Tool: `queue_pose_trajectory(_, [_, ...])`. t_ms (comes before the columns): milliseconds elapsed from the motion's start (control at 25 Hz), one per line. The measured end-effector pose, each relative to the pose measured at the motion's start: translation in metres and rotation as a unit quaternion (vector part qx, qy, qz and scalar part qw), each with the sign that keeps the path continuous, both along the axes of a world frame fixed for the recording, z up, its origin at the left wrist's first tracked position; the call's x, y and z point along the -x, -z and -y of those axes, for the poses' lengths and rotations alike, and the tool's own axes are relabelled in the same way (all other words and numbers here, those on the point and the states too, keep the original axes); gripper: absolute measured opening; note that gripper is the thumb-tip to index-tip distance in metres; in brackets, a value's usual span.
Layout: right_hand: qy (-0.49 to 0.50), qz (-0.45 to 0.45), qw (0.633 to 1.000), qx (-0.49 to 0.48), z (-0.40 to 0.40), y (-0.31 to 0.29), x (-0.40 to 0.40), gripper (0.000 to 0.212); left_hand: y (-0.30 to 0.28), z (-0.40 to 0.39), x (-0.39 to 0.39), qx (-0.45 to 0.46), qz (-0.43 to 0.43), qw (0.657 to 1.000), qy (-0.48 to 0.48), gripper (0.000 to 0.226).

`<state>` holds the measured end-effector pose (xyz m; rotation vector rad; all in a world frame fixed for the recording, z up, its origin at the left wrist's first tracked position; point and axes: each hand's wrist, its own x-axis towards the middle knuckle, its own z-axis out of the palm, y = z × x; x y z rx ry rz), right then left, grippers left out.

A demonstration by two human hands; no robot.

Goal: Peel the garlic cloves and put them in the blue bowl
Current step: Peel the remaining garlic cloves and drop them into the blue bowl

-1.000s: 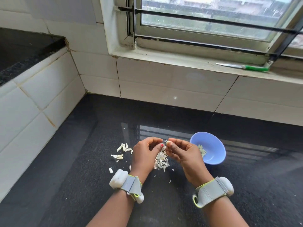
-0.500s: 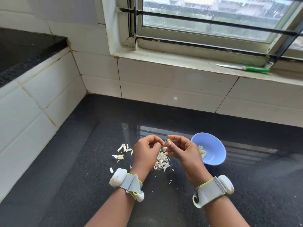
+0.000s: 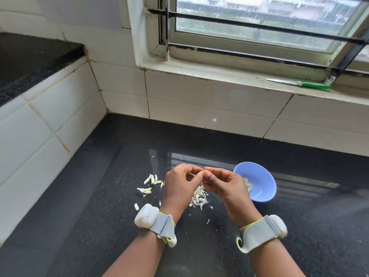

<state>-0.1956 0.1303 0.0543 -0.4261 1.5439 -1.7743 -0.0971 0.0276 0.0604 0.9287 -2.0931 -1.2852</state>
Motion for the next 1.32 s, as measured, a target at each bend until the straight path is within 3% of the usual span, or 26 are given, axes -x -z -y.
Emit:
queue_pose_trajectory(200, [0.009,-0.101,0.995,-0.022,-0.001,-0.003,0.003,0.011,-0.006,0.003,0.0,0.026,0.023,0.999,0.025,0.009])
queue_pose_trajectory(520, [-0.006,-0.162,0.986,-0.044,0.001,0.004,0.007,0.012,-0.003,0.006,0.001,0.027,0.031,0.999,0.028,0.008])
queue_pose_trajectory(800, [-0.023,-0.133,0.99,-0.026,0.002,0.003,0.006,0.012,-0.002,0.005,0.0,0.024,0.026,0.999,0.023,0.003])
queue_pose_trajectory(960, [-0.013,-0.064,0.998,0.005,0.004,0.002,0.001,0.026,-0.002,0.005,0.001,0.025,0.034,0.999,0.008,0.008])
queue_pose_trajectory(1320, [-0.012,0.008,1.0,0.02,0.006,0.001,-0.002,0.023,-0.001,0.001,0.0,0.072,0.04,0.997,0.003,0.009])
